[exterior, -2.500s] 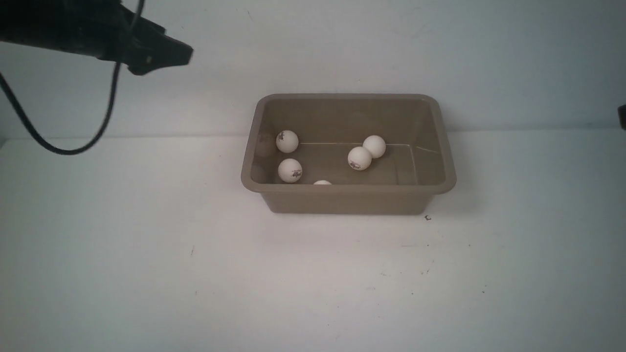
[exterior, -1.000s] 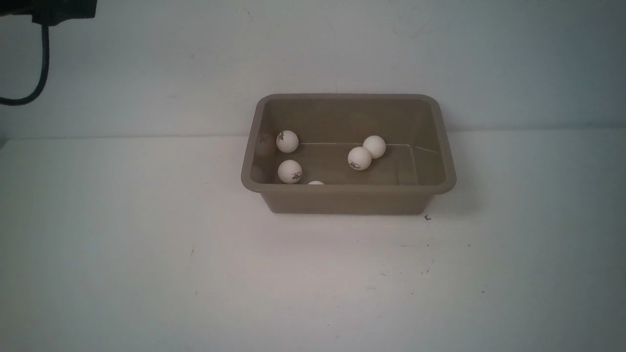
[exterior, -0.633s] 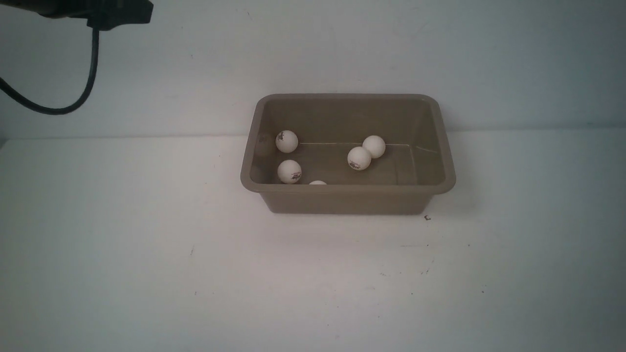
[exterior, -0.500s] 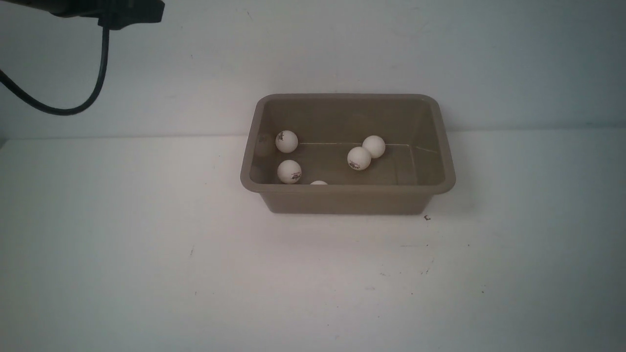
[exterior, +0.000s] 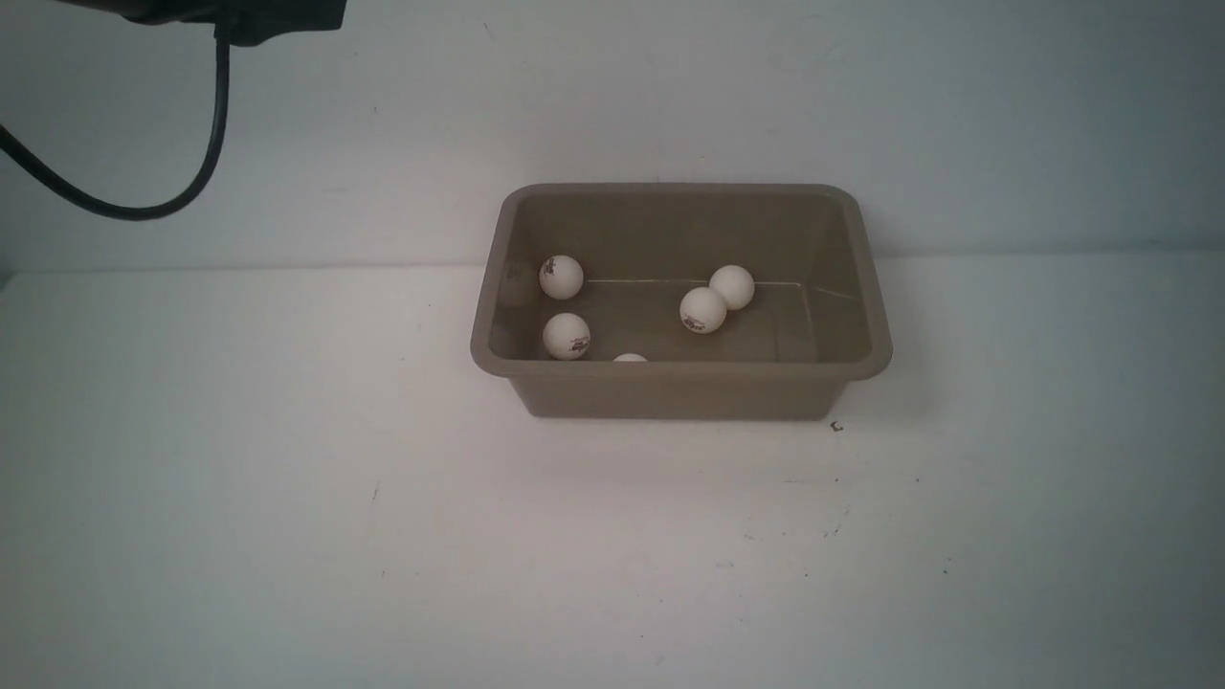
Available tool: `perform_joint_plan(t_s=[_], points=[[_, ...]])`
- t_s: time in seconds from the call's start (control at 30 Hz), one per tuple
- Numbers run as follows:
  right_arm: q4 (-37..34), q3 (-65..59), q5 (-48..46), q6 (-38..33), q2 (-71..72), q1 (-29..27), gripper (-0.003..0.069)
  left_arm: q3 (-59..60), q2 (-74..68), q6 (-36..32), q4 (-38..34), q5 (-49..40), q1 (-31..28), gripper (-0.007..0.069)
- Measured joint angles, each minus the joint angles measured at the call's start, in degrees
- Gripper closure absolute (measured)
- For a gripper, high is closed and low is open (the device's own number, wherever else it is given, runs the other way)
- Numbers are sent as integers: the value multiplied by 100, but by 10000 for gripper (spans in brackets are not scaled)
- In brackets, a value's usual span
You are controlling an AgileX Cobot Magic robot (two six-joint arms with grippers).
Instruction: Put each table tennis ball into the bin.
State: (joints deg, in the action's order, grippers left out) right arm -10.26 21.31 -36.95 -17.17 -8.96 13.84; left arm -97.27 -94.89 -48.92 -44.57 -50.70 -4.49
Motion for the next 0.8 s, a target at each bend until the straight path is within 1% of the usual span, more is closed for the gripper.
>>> perform_joint_plan(t_s=[0.23, 0.4, 0.47, 0.53, 0.57, 0.7, 0.77, 0.8], points=[[-6, -237, 602, 75, 0, 0, 271, 0, 0, -235, -465, -28, 0, 104], [-6, -488, 585, 75, 0, 0, 271, 0, 0, -596, -727, -33, 0, 104], [-6, -566, 479, 75, 0, 0, 271, 0, 0, -884, -798, -33, 0, 104], [-6, -578, 383, 75, 0, 0, 271, 0, 0, -1012, -866, -33, 0, 104], [-6, -581, 242, 75, 0, 0, 271, 0, 0, -1134, -991, -33, 0, 104], [-6, -585, 149, 75, 0, 0, 271, 0, 0, -1183, -1469, -40, 0, 111], [-6, -585, 148, 75, 0, 0, 271, 0, 0, -1177, -2043, -40, 0, 125], [-6, -585, 143, 75, 0, 0, 271, 0, 0, -1177, -2136, -40, 0, 127]])
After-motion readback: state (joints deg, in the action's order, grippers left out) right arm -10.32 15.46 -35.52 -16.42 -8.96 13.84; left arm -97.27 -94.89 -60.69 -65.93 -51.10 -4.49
